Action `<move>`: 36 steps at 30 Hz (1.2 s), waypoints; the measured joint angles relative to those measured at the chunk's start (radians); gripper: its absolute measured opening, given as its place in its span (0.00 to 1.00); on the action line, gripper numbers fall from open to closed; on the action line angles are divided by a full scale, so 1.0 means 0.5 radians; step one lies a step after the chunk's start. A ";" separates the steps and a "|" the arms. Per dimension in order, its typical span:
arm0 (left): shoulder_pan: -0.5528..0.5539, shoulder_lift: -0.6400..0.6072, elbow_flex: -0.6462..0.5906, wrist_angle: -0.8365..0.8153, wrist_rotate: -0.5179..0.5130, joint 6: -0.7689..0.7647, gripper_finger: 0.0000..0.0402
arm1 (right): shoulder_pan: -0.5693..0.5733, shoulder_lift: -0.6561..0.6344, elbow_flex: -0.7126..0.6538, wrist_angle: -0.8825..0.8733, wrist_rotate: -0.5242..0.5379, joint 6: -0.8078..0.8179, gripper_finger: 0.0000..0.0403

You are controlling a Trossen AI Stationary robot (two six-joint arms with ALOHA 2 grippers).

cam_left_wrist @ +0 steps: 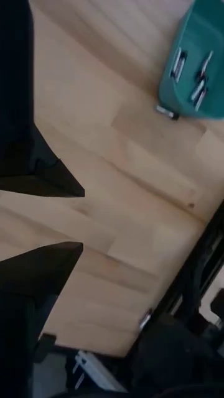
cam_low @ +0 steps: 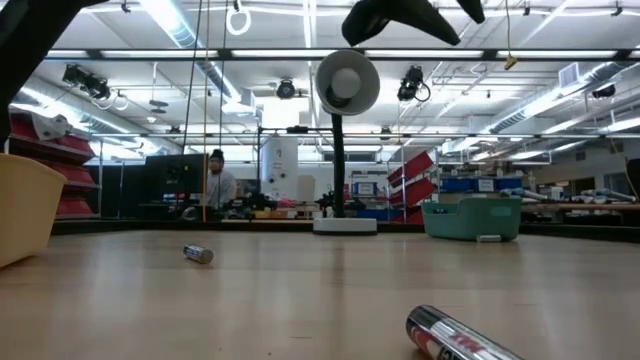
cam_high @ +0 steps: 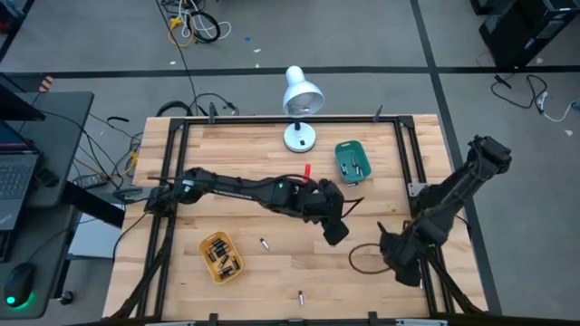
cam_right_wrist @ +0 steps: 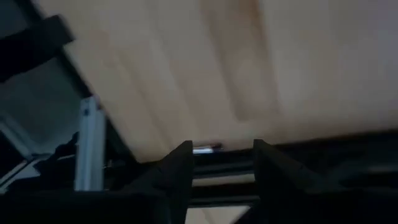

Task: Sort batteries
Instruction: Put the silver battery into the green bin

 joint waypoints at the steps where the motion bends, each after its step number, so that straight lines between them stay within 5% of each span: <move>1: -0.003 0.000 0.000 0.012 0.003 0.007 0.35 | 0.020 0.012 0.000 0.048 0.000 0.000 0.40; 12: 0.003 0.000 0.000 0.009 0.069 0.196 0.35 | 0.065 0.247 -0.002 0.214 -0.106 0.252 0.62; 22: -0.032 0.000 0.000 -0.007 0.077 0.208 0.35 | 0.080 0.261 -0.067 0.442 -0.475 0.254 0.63; 36: -0.044 0.000 0.000 0.006 0.023 0.204 0.35 | -0.347 0.374 -0.071 0.621 -0.327 -0.357 0.63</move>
